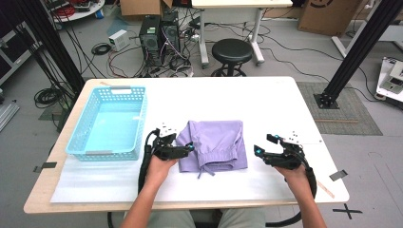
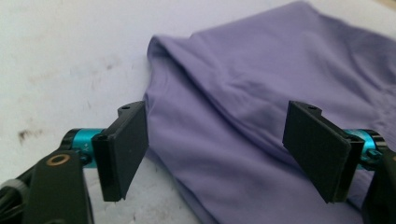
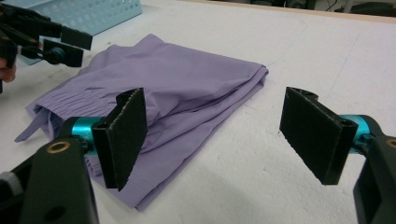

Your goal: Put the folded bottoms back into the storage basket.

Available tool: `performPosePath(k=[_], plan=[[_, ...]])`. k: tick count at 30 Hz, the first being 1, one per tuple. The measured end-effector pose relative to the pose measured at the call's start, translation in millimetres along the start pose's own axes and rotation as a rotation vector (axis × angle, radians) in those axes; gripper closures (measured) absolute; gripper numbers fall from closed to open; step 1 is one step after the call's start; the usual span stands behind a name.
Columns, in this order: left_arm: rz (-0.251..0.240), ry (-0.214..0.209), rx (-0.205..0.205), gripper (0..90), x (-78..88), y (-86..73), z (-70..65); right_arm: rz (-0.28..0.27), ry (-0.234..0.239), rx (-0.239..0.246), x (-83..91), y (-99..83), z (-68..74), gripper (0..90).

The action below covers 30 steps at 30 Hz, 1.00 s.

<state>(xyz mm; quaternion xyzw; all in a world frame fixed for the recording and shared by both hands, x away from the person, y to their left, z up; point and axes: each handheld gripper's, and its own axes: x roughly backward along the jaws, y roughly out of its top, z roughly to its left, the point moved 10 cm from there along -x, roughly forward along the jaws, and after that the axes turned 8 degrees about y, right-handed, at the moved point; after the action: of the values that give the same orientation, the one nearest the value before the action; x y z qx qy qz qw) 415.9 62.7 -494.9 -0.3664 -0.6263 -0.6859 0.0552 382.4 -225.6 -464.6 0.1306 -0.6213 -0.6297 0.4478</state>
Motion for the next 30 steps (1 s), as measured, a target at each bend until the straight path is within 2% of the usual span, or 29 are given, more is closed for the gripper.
performPosePath(k=[3, 7, 9, 13, 19, 26, 29, 30], plan=[[0.042, 0.024, -0.006, 23.2, -5.7, -7.7, 2.4, 0.0, 0.001, -0.001, 0.1, -0.1, -0.2, 23.5], [0.088, 0.023, 0.009, 23.3, -11.8, -15.2, 3.2, -0.004, -0.002, 0.004, 1.1, 0.1, -1.3, 23.5], [0.086, 0.021, 0.011, 23.4, -12.0, -14.7, 2.6, -0.004, -0.003, 0.002, 1.3, 0.2, -1.0, 23.5], [0.083, -0.019, 0.026, 25.7, -12.0, -14.0, -2.5, -0.008, -0.007, 0.003, 1.9, 1.2, -1.0, 23.5], [0.07, -0.074, 0.087, 26.8, -13.8, -10.4, -7.2, -0.01, -0.008, 0.01, 2.2, 1.2, -1.3, 23.5], [0.06, -0.073, 0.087, 28.3, -18.6, -6.7, -13.9, -0.004, -0.007, 0.007, 1.7, 0.4, -0.6, 23.5], [0.059, -0.062, 0.065, 34.7, -20.5, -5.9, -18.4, -0.003, -0.008, 0.012, 1.3, 0.5, -0.3, 23.5], [0.061, -0.062, 0.05, 39.3, -21.0, -6.0, -19.9, -0.004, -0.009, 0.012, 1.2, 0.7, 0.0, 23.6]])
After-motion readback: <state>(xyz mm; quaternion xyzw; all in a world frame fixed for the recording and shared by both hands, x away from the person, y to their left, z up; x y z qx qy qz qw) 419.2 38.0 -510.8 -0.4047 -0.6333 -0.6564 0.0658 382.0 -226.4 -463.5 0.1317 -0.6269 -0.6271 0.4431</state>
